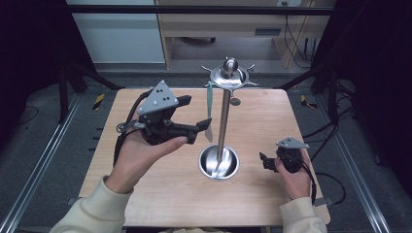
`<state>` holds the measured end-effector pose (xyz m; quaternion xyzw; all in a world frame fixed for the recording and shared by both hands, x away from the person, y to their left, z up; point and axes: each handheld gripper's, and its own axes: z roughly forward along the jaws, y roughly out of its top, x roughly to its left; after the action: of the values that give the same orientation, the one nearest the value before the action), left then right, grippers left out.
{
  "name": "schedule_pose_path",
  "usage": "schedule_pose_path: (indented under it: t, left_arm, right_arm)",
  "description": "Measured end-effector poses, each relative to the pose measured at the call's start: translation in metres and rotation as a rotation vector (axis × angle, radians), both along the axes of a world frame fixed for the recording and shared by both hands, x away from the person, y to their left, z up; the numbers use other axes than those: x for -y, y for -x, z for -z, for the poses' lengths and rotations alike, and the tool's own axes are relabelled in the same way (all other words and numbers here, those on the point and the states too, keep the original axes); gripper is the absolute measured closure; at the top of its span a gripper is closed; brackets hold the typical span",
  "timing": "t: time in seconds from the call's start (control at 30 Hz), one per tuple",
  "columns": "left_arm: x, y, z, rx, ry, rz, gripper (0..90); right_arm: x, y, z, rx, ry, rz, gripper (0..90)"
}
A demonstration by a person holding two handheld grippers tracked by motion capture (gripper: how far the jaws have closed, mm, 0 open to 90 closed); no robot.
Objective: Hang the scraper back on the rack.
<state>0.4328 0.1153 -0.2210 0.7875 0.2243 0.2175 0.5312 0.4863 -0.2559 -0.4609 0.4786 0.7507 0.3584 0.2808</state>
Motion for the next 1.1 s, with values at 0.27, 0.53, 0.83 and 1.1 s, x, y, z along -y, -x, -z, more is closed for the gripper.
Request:
schedule_pose_path:
  t: [0.27,0.53,0.83,1.1]
  left_arm:
    - [-0.002,0.012,0.017,-0.007,-0.053,-0.016,13.3]
    - [-0.003,0.027,0.032,-0.003,-0.031,-0.008,12.0]
    - [-0.006,0.037,0.045,0.024,-0.053,0.003,6.0]
    - [-0.010,0.039,0.064,0.027,-0.076,0.003,3.4]
  right_arm:
    - [0.000,0.001,-0.001,-0.003,-0.004,0.007,12.5]
    - [0.000,0.001,0.000,-0.005,-0.004,0.009,11.8]
    - [-0.001,0.001,0.000,-0.010,-0.001,0.014,11.2]
    - [-0.002,0.001,0.000,-0.006,0.010,0.005,11.2]
